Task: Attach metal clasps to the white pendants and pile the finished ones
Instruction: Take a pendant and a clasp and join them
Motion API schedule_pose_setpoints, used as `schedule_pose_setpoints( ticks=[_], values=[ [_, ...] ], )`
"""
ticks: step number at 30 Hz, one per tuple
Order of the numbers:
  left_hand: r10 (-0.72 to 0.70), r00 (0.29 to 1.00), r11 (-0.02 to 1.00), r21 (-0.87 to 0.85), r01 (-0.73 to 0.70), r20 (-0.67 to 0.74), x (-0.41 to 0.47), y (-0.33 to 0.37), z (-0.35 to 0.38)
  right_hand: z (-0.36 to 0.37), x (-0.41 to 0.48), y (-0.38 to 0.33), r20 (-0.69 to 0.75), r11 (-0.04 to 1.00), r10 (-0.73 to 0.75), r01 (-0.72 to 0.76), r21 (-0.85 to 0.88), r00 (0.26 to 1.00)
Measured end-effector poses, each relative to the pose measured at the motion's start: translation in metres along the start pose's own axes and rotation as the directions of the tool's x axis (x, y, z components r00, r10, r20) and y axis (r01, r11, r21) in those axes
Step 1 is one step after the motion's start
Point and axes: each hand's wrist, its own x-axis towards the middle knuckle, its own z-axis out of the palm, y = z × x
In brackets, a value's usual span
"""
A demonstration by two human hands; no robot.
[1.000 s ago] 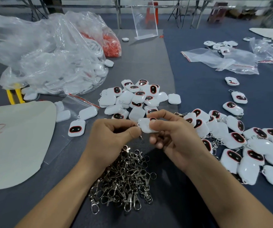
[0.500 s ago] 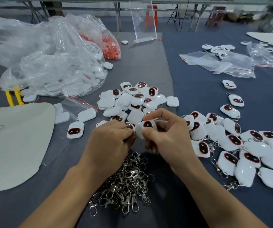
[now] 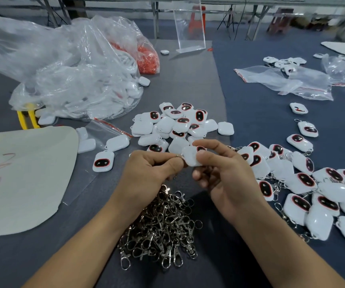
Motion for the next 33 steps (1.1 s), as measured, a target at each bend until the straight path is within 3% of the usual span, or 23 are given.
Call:
schedule_pose_setpoints(
  ticks=[3, 5, 7, 9, 10, 12, 14, 16, 18, 20, 22, 24, 26, 27, 28, 29, 30, 31, 33],
  values=[
    [0.114, 0.992, 0.989, 0.096, -0.109, -0.049, -0.003, 0.001, -0.002, 0.003, -0.003, 0.004, 0.003, 0.999, -0.043, 0.043, 0.011, 0.999],
    [0.235, 0.97, 0.912, 0.356, -0.201, -0.054, -0.005, -0.001, -0.003, 0.003, -0.005, 0.006, -0.003, 0.977, -0.17, 0.168, -0.134, 0.986],
    [0.388, 0.921, 0.658, 0.687, -0.309, 0.043, -0.006, -0.001, -0.005, 0.002, -0.008, 0.011, 0.053, 0.795, -0.384, 0.36, -0.488, 0.922],
    [0.442, 0.879, 0.433, 0.814, -0.386, 0.182, -0.007, -0.003, -0.006, 0.005, -0.011, 0.018, 0.182, 0.517, -0.505, 0.465, -0.719, 0.843],
    [0.441, 0.871, 0.388, 0.83, -0.401, 0.215, -0.007, -0.004, -0.007, 0.006, -0.012, 0.02, 0.212, 0.457, -0.522, 0.481, -0.748, 0.826],
    [0.429, 0.887, 0.433, 0.823, -0.368, 0.171, -0.007, -0.007, -0.007, 0.007, -0.011, 0.019, 0.165, 0.512, -0.504, 0.447, -0.733, 0.848],
    [0.38, 0.925, 0.633, 0.722, -0.28, 0.026, -0.008, -0.005, -0.005, 0.007, -0.008, 0.012, 0.025, 0.731, -0.398, 0.334, -0.595, 0.917],
    [0.282, 0.956, 0.828, 0.524, -0.2, -0.081, -0.006, -0.003, -0.001, 0.006, -0.003, 0.004, -0.072, 0.941, -0.197, 0.167, -0.295, 0.978],
    [0.174, 0.981, 0.943, 0.302, -0.142, -0.08, -0.005, -0.002, 0.002, 0.006, -0.001, -0.001, -0.08, 0.999, -0.005, 0.001, -0.05, 0.997],
    [0.081, 0.996, 0.995, 0.054, -0.079, -0.027, -0.003, -0.001, 0.003, 0.005, -0.001, -0.002, -0.035, 0.993, 0.098, -0.095, 0.063, 0.995],
    [0.091, 0.996, 0.996, 0.015, -0.09, -0.022, -0.004, 0.001, 0.001, 0.007, -0.001, 0.0, -0.009, 0.987, 0.121, -0.119, 0.11, 0.993],
    [0.208, 0.977, 0.936, 0.301, -0.183, -0.053, -0.005, -0.001, -0.002, 0.01, -0.003, 0.002, -0.046, 0.997, 0.052, -0.05, 0.06, 0.998],
    [0.317, 0.948, 0.712, 0.653, -0.257, 0.028, -0.007, 0.0, -0.003, 0.01, -0.009, 0.008, -0.069, 0.947, -0.232, 0.208, -0.246, 0.97],
    [0.339, 0.935, 0.589, 0.752, -0.297, 0.103, -0.009, 0.001, -0.003, 0.009, -0.012, 0.012, -0.002, 0.798, -0.423, 0.372, -0.475, 0.906],
    [0.345, 0.922, 0.493, 0.801, -0.339, 0.178, -0.01, 0.001, -0.003, 0.009, -0.016, 0.016, 0.128, 0.586, -0.552, 0.493, -0.643, 0.824],
    [0.341, 0.91, 0.434, 0.819, -0.375, 0.236, -0.012, 0.0, -0.004, 0.01, -0.019, 0.019, 0.253, 0.404, -0.601, 0.561, -0.722, 0.758],
    [0.336, 0.905, 0.416, 0.821, -0.392, 0.261, -0.014, -0.001, -0.004, 0.009, -0.02, 0.021, 0.31, 0.323, -0.604, 0.581, -0.747, 0.734],
    [0.345, 0.905, 0.434, 0.812, -0.39, 0.25, -0.015, -0.002, -0.005, 0.009, -0.02, 0.02, 0.297, 0.355, -0.58, 0.563, -0.746, 0.758],
    [0.339, 0.935, 0.587, 0.753, -0.299, 0.107, -0.016, 0.0, -0.004, 0.008, -0.015, 0.012, 0.144, 0.601, -0.492, 0.455, -0.657, 0.858]
  ],
)
